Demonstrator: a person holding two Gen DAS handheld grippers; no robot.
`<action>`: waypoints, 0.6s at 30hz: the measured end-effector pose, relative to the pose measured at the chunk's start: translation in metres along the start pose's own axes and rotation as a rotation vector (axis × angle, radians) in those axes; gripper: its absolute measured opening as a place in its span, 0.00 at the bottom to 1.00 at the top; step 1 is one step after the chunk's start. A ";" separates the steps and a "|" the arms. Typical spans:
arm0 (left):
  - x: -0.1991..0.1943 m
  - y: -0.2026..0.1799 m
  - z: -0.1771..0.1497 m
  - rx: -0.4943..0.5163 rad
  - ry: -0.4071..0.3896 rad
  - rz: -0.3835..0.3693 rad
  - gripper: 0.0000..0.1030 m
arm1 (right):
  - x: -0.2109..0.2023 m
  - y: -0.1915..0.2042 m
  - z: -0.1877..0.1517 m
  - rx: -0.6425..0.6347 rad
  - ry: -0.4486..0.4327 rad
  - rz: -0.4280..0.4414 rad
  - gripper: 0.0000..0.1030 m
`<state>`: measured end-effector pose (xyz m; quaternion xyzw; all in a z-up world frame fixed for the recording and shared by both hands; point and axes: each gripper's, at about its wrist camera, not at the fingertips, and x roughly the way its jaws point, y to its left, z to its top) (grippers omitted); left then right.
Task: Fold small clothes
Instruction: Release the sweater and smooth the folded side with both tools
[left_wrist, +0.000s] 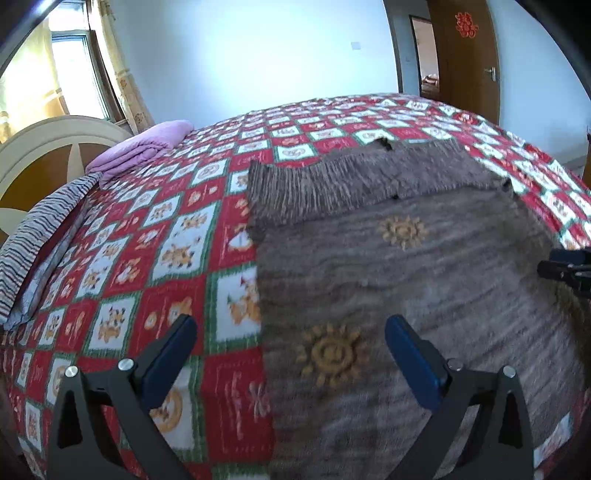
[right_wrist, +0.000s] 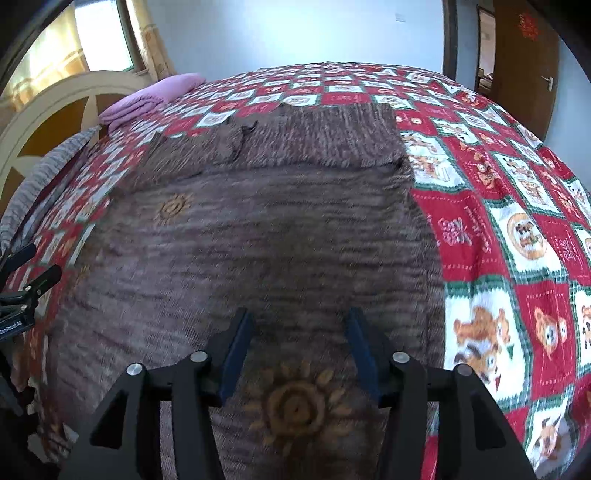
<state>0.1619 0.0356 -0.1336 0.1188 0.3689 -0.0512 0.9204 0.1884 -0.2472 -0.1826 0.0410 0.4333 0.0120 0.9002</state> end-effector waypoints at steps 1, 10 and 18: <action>-0.001 0.001 -0.005 0.002 0.010 -0.009 1.00 | -0.001 0.002 -0.002 -0.007 0.003 0.001 0.54; -0.021 0.010 -0.051 0.024 0.067 -0.032 1.00 | -0.018 0.016 -0.029 -0.059 0.019 -0.006 0.55; -0.044 0.026 -0.086 -0.062 0.118 -0.156 0.87 | -0.036 0.022 -0.054 -0.083 0.031 -0.009 0.55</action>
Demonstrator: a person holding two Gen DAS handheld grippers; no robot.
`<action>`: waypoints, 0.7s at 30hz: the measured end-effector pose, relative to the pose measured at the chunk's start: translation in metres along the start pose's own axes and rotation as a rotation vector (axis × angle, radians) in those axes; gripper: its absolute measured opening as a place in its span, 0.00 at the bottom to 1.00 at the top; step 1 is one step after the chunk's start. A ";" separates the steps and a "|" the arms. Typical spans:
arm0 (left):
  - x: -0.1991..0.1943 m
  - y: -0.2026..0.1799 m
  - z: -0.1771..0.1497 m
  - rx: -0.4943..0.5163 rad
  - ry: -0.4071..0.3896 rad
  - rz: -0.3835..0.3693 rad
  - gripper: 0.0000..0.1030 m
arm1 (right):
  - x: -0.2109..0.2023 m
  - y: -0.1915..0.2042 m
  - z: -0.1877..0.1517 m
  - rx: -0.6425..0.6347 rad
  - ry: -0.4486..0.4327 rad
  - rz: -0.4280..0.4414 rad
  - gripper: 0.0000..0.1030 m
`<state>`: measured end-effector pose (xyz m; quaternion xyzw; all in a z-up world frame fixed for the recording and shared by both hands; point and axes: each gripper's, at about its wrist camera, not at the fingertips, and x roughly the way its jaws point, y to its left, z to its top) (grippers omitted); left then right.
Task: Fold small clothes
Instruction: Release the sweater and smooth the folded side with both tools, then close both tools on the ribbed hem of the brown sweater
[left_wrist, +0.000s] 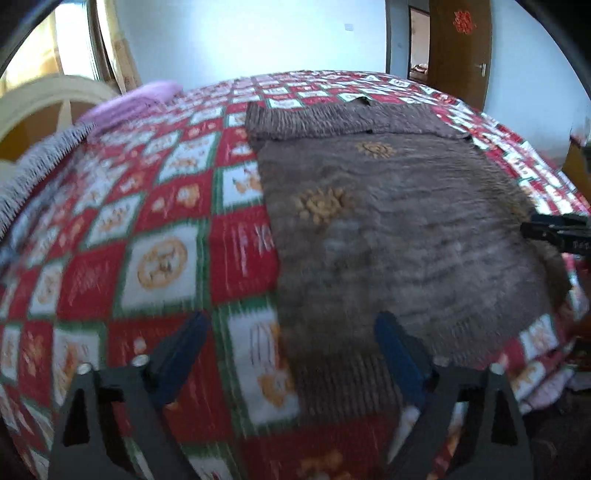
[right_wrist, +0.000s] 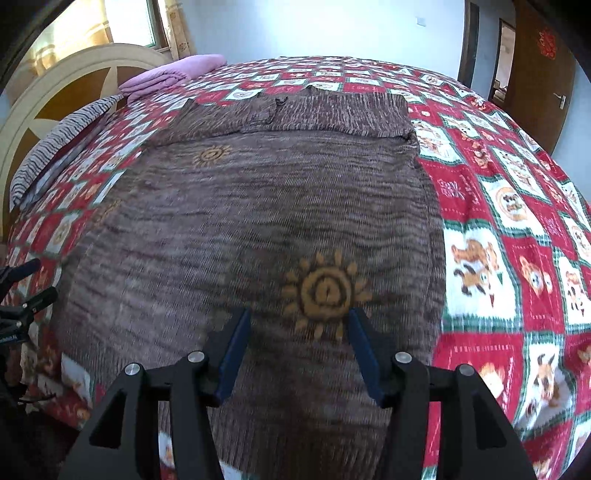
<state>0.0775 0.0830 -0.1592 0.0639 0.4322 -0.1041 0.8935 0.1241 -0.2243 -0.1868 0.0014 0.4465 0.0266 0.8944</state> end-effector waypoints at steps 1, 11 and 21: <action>-0.001 0.002 -0.004 -0.023 0.013 -0.028 0.85 | -0.002 0.001 -0.003 -0.003 -0.003 0.001 0.55; 0.009 -0.007 -0.024 -0.091 0.096 -0.144 0.51 | -0.009 -0.003 -0.025 0.016 -0.010 0.002 0.55; 0.000 -0.013 -0.028 -0.061 0.061 -0.131 0.10 | -0.033 -0.019 -0.035 0.061 -0.038 -0.013 0.55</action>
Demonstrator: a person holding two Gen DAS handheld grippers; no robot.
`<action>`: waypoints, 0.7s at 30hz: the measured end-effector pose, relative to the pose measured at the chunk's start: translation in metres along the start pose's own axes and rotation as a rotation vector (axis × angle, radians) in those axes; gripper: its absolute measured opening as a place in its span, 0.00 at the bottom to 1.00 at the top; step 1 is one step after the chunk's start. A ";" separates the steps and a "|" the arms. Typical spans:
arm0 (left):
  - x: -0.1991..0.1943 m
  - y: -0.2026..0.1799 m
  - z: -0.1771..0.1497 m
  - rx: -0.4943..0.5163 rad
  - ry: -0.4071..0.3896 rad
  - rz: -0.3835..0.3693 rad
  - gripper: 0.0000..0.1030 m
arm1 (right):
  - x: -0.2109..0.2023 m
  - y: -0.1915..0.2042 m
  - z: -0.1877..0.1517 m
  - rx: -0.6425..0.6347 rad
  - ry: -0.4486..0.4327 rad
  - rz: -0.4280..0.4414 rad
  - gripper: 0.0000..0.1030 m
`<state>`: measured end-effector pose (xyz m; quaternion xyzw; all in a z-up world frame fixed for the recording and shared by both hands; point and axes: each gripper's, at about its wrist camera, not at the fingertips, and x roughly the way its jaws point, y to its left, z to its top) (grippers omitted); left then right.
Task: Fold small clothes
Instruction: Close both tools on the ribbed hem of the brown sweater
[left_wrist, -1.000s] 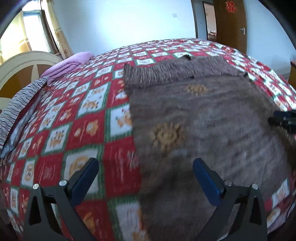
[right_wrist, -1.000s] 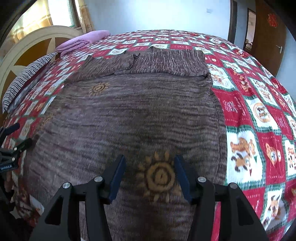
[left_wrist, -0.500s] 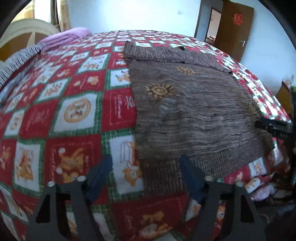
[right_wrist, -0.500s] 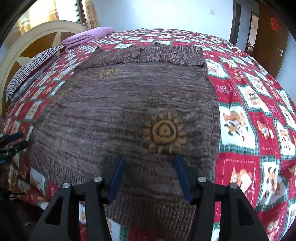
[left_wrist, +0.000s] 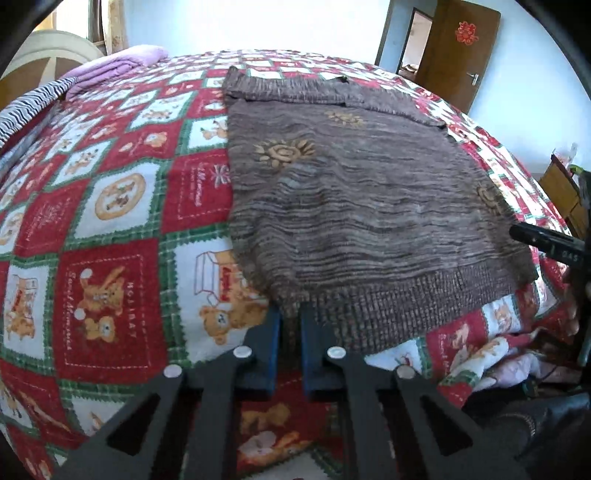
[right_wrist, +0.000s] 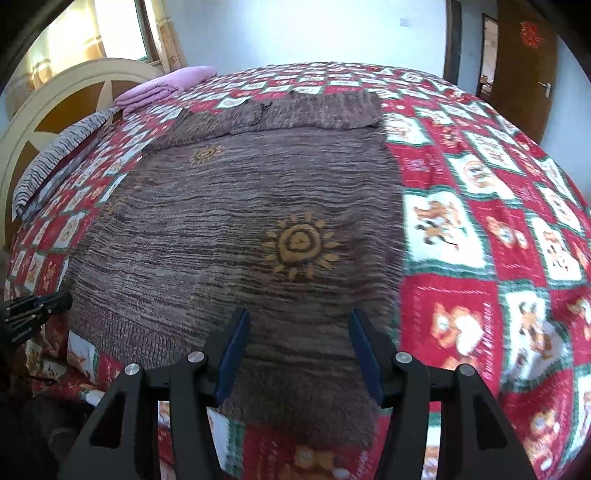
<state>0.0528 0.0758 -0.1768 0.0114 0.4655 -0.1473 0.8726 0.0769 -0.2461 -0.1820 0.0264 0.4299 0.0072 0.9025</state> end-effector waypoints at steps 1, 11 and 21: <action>-0.003 0.000 0.000 0.006 -0.013 0.001 0.09 | -0.007 -0.004 -0.003 0.009 -0.005 -0.006 0.55; -0.016 0.002 0.006 0.023 -0.087 -0.041 0.09 | -0.025 -0.028 -0.031 0.054 0.041 -0.007 0.55; -0.017 0.009 0.008 0.007 -0.078 -0.054 0.08 | -0.019 -0.032 -0.040 0.074 0.064 0.097 0.09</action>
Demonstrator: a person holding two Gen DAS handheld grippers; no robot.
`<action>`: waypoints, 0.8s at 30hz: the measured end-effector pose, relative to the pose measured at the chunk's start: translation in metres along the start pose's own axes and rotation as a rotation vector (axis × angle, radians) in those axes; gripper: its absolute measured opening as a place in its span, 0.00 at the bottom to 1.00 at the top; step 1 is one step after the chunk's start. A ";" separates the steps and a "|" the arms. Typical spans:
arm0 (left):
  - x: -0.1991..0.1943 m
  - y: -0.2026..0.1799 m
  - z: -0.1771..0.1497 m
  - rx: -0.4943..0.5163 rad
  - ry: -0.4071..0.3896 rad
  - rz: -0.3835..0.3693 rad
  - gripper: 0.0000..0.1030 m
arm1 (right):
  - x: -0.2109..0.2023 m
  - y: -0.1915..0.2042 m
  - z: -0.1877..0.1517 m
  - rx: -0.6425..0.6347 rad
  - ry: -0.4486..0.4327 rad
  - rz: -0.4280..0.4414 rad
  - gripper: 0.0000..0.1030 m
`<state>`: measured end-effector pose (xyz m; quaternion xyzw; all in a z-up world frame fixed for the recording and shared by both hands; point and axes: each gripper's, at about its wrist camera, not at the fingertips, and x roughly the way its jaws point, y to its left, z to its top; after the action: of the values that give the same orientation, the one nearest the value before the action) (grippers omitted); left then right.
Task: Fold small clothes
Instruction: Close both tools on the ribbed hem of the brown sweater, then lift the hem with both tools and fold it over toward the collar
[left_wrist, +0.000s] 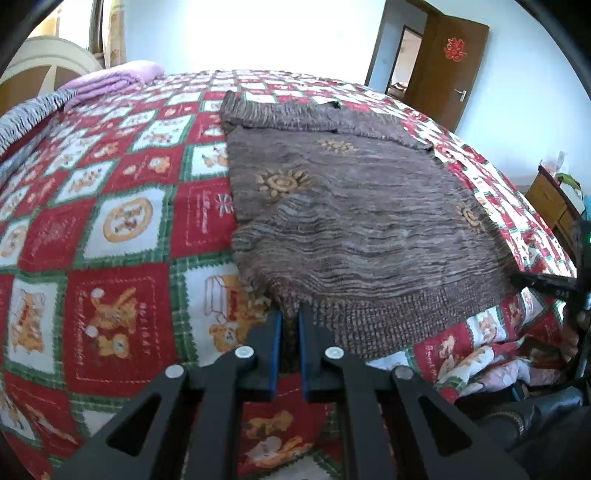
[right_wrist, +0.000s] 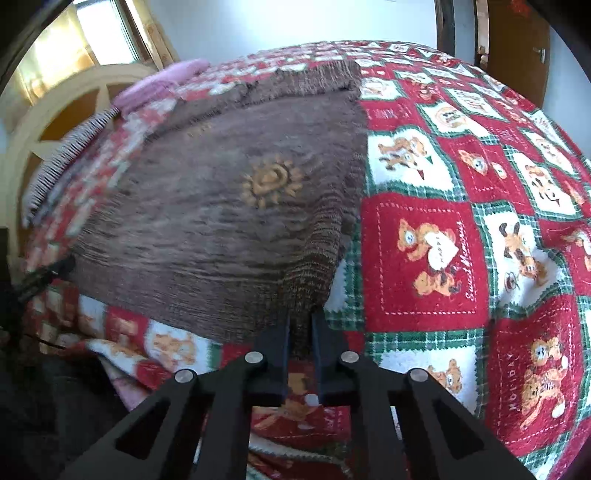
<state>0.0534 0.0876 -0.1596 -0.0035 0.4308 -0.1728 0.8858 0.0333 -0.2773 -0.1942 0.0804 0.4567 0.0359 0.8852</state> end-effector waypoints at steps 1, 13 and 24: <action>-0.005 0.000 0.002 0.008 -0.003 0.001 0.08 | -0.008 0.000 0.002 -0.001 -0.018 0.017 0.09; -0.030 0.003 0.029 0.023 -0.059 -0.010 0.08 | -0.055 -0.006 0.020 0.074 -0.194 0.175 0.09; -0.040 0.013 0.077 -0.006 -0.175 -0.008 0.08 | -0.093 -0.002 0.063 0.070 -0.372 0.194 0.08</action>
<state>0.0933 0.1010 -0.0832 -0.0232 0.3523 -0.1740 0.9193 0.0306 -0.2991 -0.0841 0.1598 0.2764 0.0895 0.9434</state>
